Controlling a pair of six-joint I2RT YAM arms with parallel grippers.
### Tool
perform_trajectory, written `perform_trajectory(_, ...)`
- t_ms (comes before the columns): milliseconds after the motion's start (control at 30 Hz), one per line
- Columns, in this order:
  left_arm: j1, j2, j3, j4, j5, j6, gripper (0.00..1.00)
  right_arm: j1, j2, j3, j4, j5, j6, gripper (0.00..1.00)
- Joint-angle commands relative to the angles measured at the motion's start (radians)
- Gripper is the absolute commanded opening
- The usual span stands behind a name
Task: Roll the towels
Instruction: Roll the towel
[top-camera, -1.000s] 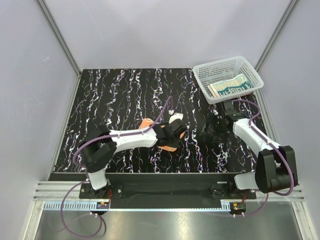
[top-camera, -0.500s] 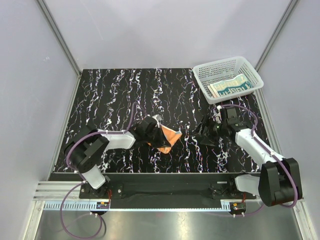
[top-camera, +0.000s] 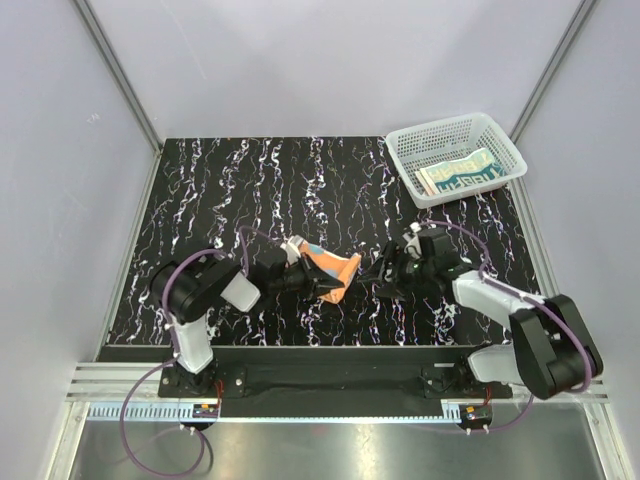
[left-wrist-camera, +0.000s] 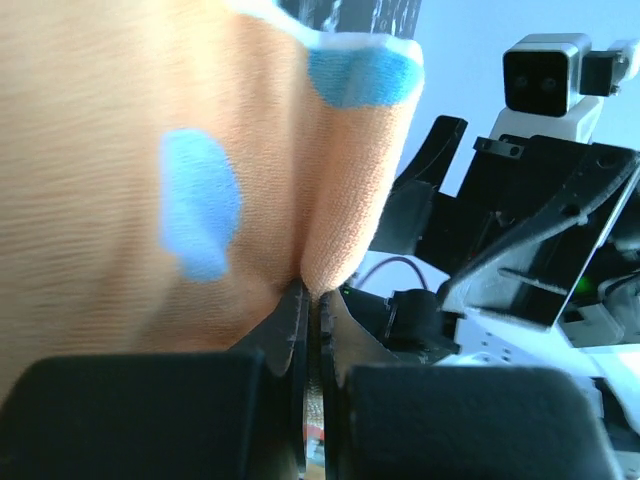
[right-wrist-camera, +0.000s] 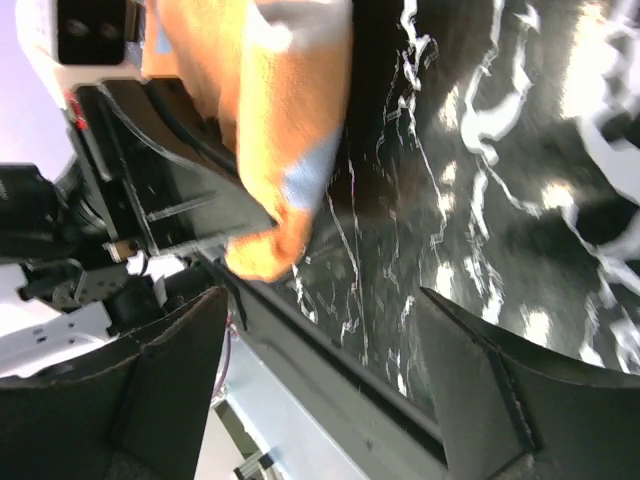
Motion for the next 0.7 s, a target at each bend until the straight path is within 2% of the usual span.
perform_trajectory(0,0.003,0.081,-0.041,0.340,0.043,-0.158,0.00,0.064,0.095,-0.017,0.245,0.074,0.084,0.81)
perform_trajectory(133,0.004,0.132,-0.073,0.411,0.035,-0.183,0.00,0.101,0.233,0.000,0.373,0.100,0.119,0.80)
perform_trajectory(433,0.009,0.196,-0.142,0.503,-0.037,-0.248,0.00,0.151,0.380,0.037,0.456,0.168,0.157,0.76)
perform_trajectory(667,0.009,0.285,-0.162,0.650,-0.074,-0.321,0.00,0.208,0.477,0.043,0.571,0.171,0.202,0.64)
